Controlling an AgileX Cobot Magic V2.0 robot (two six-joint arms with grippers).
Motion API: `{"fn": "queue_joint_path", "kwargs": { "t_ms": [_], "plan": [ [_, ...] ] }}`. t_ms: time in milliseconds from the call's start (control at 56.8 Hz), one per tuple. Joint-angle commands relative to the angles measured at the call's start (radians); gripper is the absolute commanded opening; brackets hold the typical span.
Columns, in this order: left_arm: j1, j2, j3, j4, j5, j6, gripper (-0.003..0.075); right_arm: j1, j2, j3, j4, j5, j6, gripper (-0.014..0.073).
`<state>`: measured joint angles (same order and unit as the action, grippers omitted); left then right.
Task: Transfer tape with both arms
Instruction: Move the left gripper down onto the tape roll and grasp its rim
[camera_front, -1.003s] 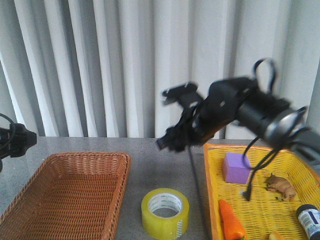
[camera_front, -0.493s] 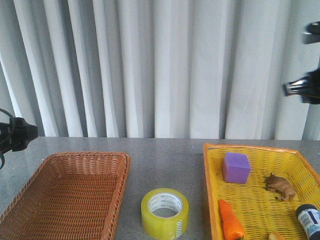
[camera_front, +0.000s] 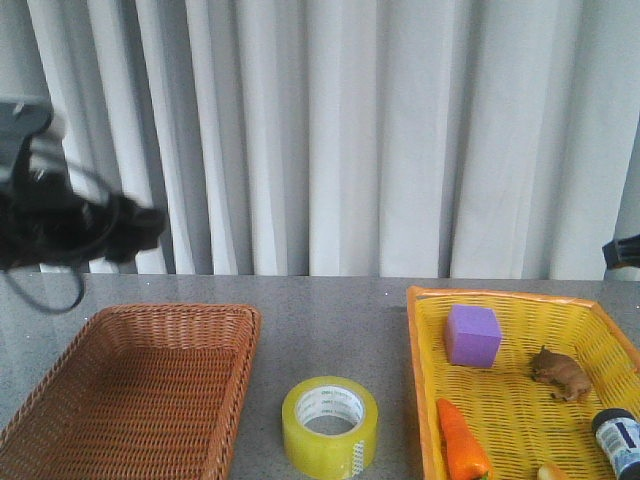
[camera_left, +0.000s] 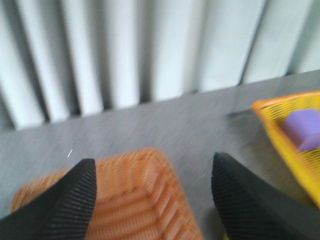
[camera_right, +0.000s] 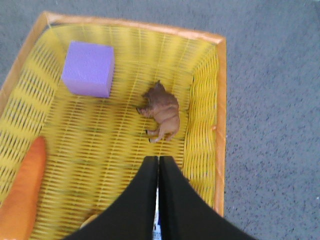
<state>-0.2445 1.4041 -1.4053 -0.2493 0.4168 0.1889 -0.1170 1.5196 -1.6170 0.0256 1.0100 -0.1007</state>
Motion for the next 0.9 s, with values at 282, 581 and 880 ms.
{"fn": "queue_joint_path", "kwargs": {
  "t_ms": [282, 581, 880],
  "plan": [
    [-0.204, 0.343, -0.523, 0.148, 0.255, 0.007, 0.0465, -0.007, -0.037, -0.014, 0.002, -0.032, -0.011, -0.0007],
    [-0.234, 0.588, -0.624, 0.192, 0.392, -0.168, 0.0465, -0.007, -0.037, -0.014, 0.002, -0.024, -0.011, -0.0007],
    [-0.256, 0.706, -0.683, 0.199, 0.481, -0.18, 0.0465, -0.007, -0.037, -0.014, 0.002, -0.024, -0.011, -0.0007]
  ]
}}
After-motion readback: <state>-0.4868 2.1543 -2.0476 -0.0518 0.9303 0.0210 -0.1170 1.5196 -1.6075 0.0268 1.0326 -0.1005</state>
